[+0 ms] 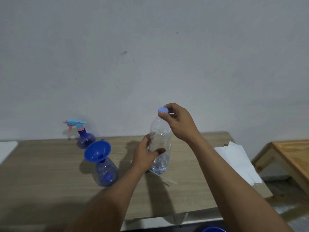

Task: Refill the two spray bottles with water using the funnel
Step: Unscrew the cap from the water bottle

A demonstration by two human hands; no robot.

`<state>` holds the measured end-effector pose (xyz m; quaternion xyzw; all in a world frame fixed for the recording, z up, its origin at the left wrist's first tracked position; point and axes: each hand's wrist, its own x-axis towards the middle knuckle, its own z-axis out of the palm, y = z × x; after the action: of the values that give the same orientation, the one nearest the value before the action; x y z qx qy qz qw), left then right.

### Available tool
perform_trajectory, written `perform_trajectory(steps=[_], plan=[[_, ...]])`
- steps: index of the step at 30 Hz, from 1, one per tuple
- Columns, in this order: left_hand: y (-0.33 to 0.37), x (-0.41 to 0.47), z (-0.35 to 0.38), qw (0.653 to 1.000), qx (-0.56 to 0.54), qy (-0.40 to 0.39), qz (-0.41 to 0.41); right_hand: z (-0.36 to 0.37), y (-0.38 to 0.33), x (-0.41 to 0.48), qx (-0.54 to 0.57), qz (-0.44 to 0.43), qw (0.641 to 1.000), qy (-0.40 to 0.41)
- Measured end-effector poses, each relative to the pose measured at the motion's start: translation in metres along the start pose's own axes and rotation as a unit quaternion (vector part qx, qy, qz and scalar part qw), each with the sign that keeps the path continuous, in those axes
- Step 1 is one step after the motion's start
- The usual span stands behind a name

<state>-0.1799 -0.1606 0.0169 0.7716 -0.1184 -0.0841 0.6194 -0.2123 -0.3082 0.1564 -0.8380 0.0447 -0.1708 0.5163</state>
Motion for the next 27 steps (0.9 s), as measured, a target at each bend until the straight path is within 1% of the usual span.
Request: perform_trajectory(steps=[3,6,8,12,16,20,24,27], plan=[[-0.0004,0.0003,0.0003,1.000,-0.002,0.002,-0.001,-0.0052,-0.0004,0.0007,0.003,-0.004,1.000,-0.029],[-0.0004,0.0016,0.0003,1.000,-0.004,-0.005,-0.003,-0.0035,-0.0001,0.0006,0.007,0.009,1.000,-0.001],[-0.0003,0.0016,0.0000,1.000,-0.001,-0.006,-0.001,-0.0025,-0.0001,0.0020,-0.006,0.001,1.000,0.012],[-0.0002,0.0010,-0.0010,1.000,-0.003,-0.001,-0.006,-0.0054,-0.0019,0.0033,-0.011,-0.007,0.999,-0.039],[0.0018,0.0006,0.0004,1.000,0.000,-0.003,-0.005,-0.0049,-0.0013,0.0022,0.019,0.013,1.000,-0.012],[0.0029,0.0000,-0.0006,1.000,0.002,-0.006,-0.010,-0.0073,-0.0047,0.0050,0.013,-0.002,0.998,-0.053],[0.0042,0.0001,0.0006,1.000,-0.003,-0.007,-0.011,-0.0055,-0.0019,0.0035,0.001,0.013,1.000,-0.022],[0.0064,-0.0012,0.0002,1.000,0.001,-0.006,-0.014,-0.0039,-0.0008,0.0015,-0.023,-0.023,0.999,-0.021]])
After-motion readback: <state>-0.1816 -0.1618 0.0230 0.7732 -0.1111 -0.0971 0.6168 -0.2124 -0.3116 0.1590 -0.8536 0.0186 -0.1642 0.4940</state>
